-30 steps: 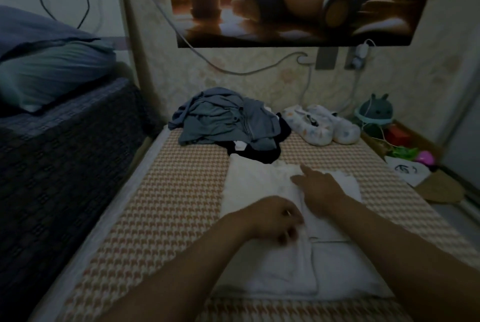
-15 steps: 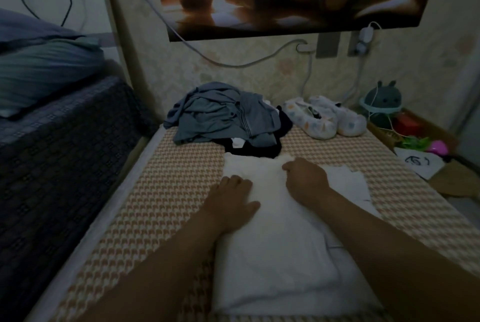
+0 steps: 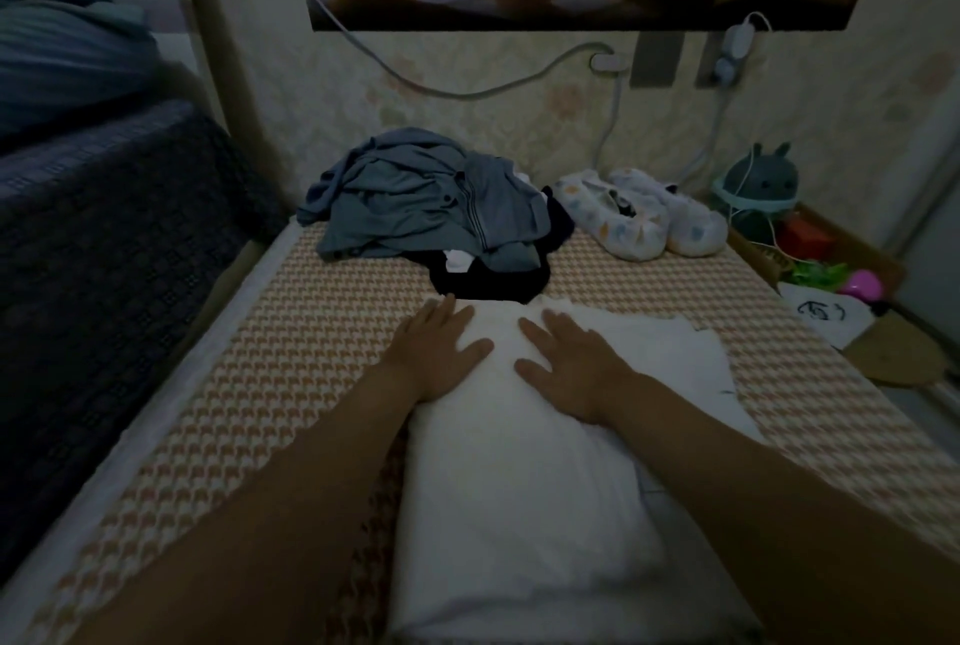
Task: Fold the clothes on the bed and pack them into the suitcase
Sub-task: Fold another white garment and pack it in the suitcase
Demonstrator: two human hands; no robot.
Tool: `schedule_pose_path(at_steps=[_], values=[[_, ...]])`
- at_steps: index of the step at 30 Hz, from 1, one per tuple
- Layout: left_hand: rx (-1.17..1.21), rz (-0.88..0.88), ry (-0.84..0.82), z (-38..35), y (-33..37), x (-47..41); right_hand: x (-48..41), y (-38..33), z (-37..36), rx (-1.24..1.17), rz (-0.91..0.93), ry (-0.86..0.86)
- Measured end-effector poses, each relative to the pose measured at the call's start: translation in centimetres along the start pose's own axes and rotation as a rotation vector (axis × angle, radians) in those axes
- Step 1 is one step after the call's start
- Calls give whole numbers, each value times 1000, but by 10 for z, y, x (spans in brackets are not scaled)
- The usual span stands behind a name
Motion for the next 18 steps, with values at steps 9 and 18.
schedule_pose_path(at_steps=[9,18], values=[[-233,-46,-2,2,12,84,52,-20,-6,195,11,37],[-169,-300,-146,25,34,194,138,-47,-11,208,227,-78]])
Point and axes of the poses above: each hand's wrist, its own x-axis away from the middle knuckle, its own z-axis out of the back of the hand, y = z × x, the point moved 5 cm from there along -x, towards the middle knuckle, and after that the axes turned 10 degrees about -x, right-handed, at the moved point
